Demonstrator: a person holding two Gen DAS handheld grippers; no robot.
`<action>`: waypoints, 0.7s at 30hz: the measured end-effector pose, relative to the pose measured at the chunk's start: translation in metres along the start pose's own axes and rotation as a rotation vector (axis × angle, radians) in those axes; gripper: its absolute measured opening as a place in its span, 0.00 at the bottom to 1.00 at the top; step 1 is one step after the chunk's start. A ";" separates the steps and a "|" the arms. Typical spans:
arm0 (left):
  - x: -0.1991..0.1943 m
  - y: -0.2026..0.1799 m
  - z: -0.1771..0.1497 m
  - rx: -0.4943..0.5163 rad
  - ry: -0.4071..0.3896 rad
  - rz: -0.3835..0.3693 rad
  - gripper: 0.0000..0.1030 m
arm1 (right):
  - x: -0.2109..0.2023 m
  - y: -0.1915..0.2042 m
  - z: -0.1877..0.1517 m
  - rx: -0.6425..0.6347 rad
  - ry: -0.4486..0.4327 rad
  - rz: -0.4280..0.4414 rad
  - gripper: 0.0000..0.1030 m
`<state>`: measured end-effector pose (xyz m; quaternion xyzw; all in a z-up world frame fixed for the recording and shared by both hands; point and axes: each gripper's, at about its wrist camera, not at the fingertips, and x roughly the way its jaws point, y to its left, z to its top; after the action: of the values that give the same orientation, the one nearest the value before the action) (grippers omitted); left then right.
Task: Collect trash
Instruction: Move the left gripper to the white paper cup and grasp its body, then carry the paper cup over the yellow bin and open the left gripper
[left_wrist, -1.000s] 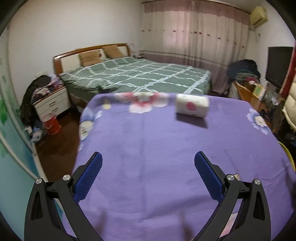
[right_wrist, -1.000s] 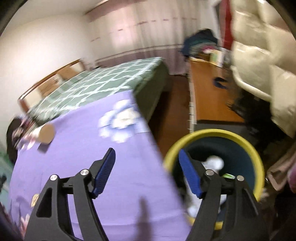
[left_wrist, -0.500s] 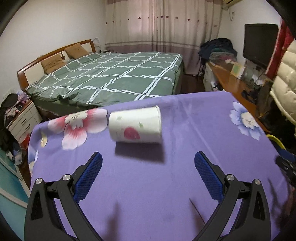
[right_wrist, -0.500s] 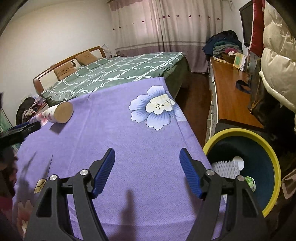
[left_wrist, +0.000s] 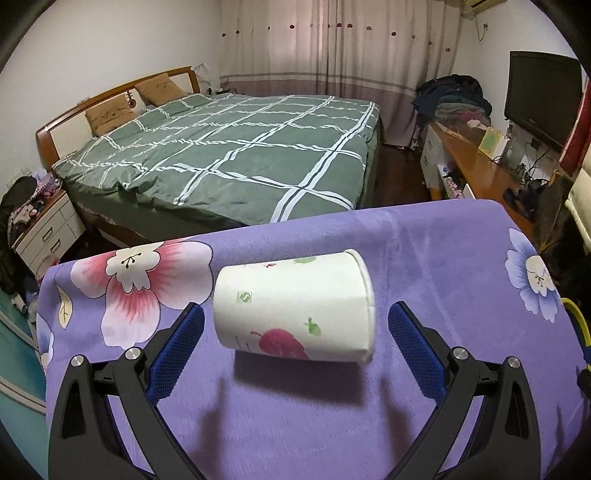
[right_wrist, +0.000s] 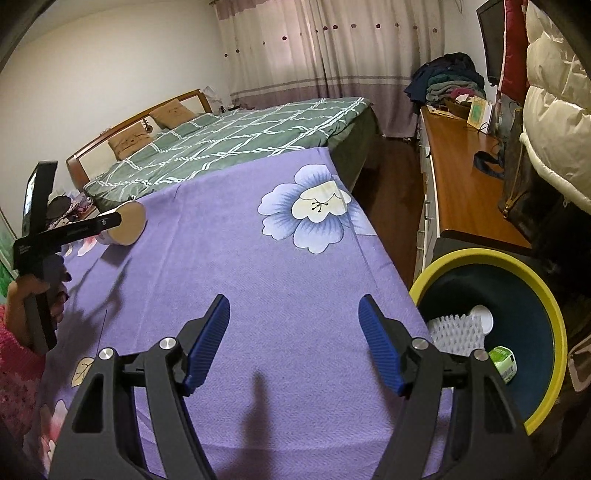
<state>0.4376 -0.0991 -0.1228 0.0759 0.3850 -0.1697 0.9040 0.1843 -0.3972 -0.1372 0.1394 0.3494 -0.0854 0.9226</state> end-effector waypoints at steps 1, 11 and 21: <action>0.002 0.001 0.001 0.002 0.001 0.000 0.95 | 0.000 0.000 0.000 0.000 0.002 0.001 0.67; 0.024 0.005 0.008 0.005 0.028 -0.016 0.79 | 0.004 -0.001 0.001 -0.002 0.013 0.013 0.67; -0.002 -0.007 -0.001 0.016 0.011 -0.029 0.79 | -0.003 -0.003 -0.002 -0.007 0.007 0.017 0.67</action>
<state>0.4329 -0.1046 -0.1224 0.0785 0.3895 -0.1856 0.8987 0.1805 -0.3991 -0.1372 0.1396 0.3517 -0.0760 0.9225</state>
